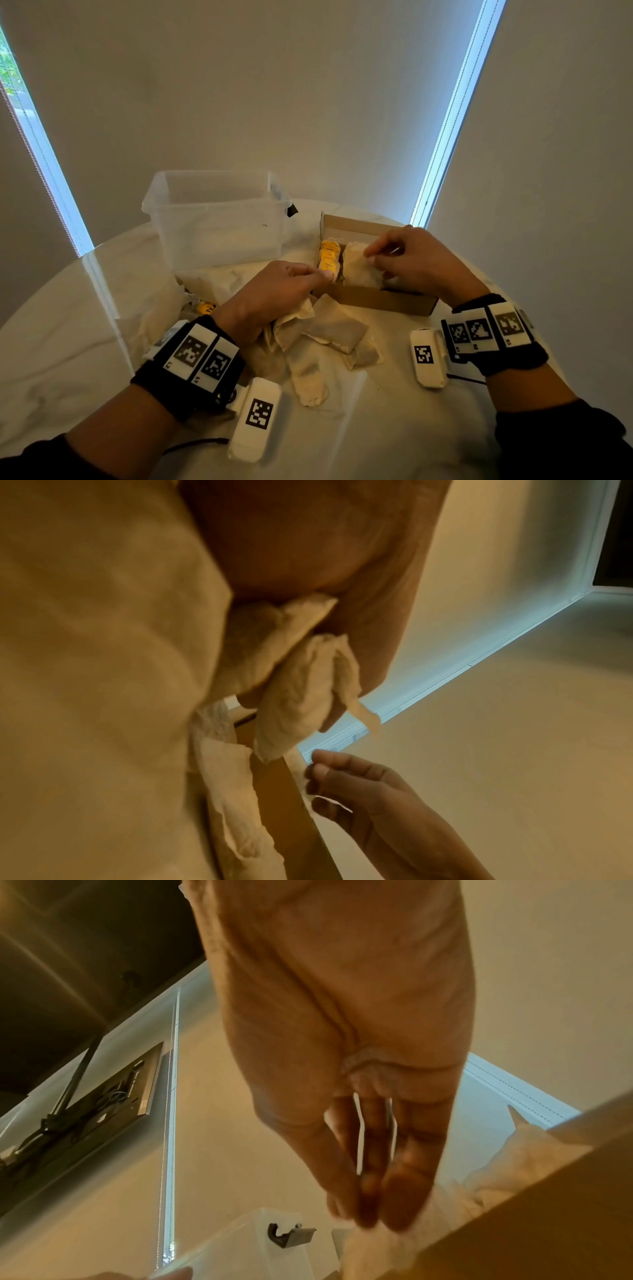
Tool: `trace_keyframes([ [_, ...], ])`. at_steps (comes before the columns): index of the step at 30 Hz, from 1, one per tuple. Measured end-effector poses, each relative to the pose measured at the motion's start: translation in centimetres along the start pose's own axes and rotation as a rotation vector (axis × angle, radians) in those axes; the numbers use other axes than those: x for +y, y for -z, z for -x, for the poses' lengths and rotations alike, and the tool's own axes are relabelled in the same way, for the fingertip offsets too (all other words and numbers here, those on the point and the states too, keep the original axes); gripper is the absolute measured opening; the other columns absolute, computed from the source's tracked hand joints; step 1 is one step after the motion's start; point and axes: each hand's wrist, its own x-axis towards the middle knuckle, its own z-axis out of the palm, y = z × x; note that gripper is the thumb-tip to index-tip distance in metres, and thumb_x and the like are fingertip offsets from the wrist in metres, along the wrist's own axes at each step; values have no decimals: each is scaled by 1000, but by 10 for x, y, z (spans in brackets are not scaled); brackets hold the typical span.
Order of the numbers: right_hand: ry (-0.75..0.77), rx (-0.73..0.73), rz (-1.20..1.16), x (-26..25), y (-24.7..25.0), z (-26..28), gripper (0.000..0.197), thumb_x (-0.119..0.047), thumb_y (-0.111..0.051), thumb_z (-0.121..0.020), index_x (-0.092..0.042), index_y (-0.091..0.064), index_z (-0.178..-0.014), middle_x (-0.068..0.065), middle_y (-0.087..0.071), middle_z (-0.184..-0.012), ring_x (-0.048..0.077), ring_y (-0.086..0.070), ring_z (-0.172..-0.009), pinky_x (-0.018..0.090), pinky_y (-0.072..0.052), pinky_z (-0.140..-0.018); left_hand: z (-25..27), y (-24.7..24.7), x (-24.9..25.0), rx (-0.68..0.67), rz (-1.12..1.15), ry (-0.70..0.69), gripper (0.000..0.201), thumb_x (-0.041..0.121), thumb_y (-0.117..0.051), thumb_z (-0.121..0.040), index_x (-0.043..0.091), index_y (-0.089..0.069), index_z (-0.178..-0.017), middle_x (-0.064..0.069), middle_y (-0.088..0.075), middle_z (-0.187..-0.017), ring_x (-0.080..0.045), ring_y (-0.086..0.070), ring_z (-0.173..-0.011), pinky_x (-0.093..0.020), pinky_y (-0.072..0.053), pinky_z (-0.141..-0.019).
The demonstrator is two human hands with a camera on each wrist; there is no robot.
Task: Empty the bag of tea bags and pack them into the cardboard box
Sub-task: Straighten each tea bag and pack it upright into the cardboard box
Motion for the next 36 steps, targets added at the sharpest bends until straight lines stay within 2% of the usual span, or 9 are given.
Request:
trace_keyframes([
  [7,-107,-303,324,-4,-9,-14,51,-4,-59,-97,-37,-72,-134,-2,-63,-138,20,-60,-116,27,-48,-84,2,-1,1,-11,-55,20,21,42,-72,-99,34,-83,-114,16,-81,-108,6,-72,-96,-7,-51,-72],
  [12,8,-212,287,-15,-5,-5,42,-9,-59,-101,-32,-74,-133,-6,-69,-130,8,-64,-103,21,-50,-83,3,-1,1,4,-50,27,21,43,-69,-101,32,-84,-110,17,-81,-103,5,-73,-94,-3,-49,-66],
  [14,128,-169,196,-19,-2,3,29,-16,-69,-100,-33,-79,-121,-14,-74,-119,7,-68,-102,26,-56,-93,1,-1,1,52,-14,13,22,41,-66,-104,30,-84,-109,24,-79,-88,9,-72,-83,-5,-48,-64],
  [17,176,-353,201,-33,-3,18,19,-39,-81,-91,-44,-80,-109,-23,-71,-108,11,-70,-98,27,-57,-85,0,-1,3,166,51,17,28,37,-59,-108,21,-82,-108,22,-67,-56,9,-60,-50,-9,-44,-50],
  [20,179,-547,316,-40,-14,24,36,-42,-84,-88,-48,-74,-122,-28,-65,-115,10,-69,-100,19,-54,-78,1,0,8,233,81,77,34,43,-56,-108,20,-81,-103,8,-73,-83,-2,-67,-76,-23,-52,-69],
  [23,233,-529,358,-40,-22,21,44,-33,-83,-91,-49,-71,-130,-22,-65,-124,5,-67,-98,24,-60,-79,-2,0,8,272,82,118,32,45,-56,-106,23,-78,-98,5,-71,-105,-12,-65,-104,-37,-51,-95],
  [27,392,-542,428,-40,-28,20,47,-36,-79,-94,-54,-64,-136,-20,-68,-115,7,-66,-94,29,-57,-88,-5,0,7,303,126,131,32,43,-56,-107,20,-76,-98,4,-67,-95,-18,-62,-103,-37,-48,-89],
  [30,402,-586,537,-46,-34,22,50,-33,-73,-99,-45,-59,-145,-17,-60,-98,3,-56,-86,24,-49,-80,-7,0,5,318,163,148,36,46,-55,-107,19,-76,-96,3,-62,-85,-20,-58,-99,-37,-46,-88],
  [36,290,-555,380,-42,-33,21,27,-20,-77,-97,-32,-74,-120,-13,-70,-101,11,-74,-84,24,-63,-69,-3,-1,7,302,141,122,38,48,-55,-107,20,-79,-96,2,-64,-88,-17,-60,-94,-35,-44,-80],
])
